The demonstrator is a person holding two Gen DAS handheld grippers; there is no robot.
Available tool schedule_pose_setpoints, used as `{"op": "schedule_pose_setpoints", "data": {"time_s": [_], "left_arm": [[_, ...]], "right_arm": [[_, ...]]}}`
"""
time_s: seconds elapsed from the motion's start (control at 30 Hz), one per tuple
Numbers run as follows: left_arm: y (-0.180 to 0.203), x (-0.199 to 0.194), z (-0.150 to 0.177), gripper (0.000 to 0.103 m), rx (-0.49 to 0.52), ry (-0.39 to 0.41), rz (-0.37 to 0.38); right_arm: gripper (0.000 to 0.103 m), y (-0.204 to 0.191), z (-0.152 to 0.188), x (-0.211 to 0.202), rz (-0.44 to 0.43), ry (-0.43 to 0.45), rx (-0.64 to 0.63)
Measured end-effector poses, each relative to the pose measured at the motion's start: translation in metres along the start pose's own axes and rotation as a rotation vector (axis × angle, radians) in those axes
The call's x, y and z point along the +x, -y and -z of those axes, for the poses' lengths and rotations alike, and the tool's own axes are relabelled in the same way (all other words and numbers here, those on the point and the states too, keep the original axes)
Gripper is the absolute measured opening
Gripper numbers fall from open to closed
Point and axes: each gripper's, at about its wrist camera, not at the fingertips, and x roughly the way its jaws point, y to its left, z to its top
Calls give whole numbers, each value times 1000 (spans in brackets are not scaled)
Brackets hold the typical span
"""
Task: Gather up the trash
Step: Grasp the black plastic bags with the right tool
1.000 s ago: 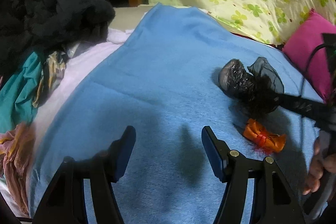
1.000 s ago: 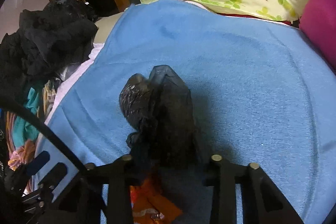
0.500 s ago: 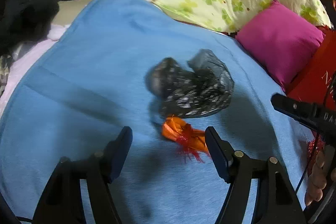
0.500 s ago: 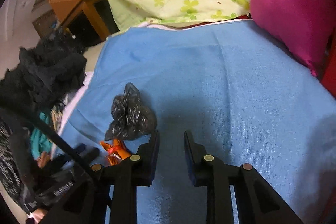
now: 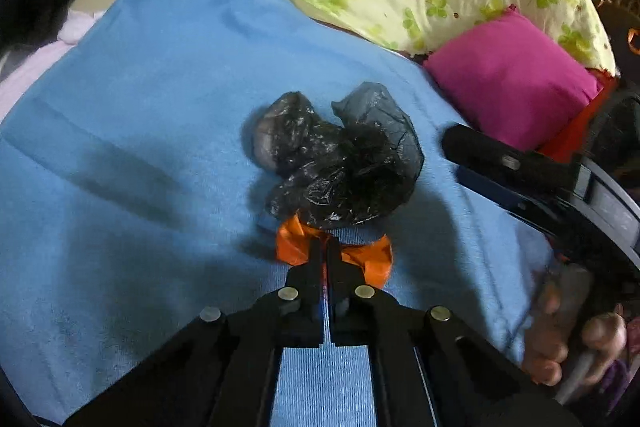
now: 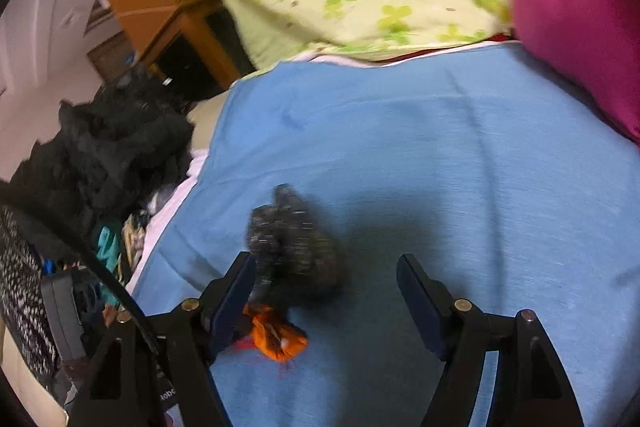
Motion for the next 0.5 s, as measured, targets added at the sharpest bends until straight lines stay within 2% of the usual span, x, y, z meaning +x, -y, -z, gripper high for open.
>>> {"op": "schedule_pose_setpoints", "data": {"time_s": [0.17, 0.3, 0.37, 0.43, 0.5], "left_arm": [[-23, -17, -8, 1, -54, 8, -17], [-43, -28, -15, 1, -92, 48, -95], [-50, -28, -17, 1, -120, 52, -107], [-53, -28, -17, 1, -122, 54, -133], [-47, -25, -18, 1, -88, 51, -121]], "right_arm": [[76, -20, -9, 37, -19, -67, -24], [76, -28, -6, 75, 30, -161, -37], [76, -32, -1, 84, 80, -167, -78], [47, -38, 4, 89, 124, -173, -159], [39, -40, 7, 83, 137, -161, -198]]}}
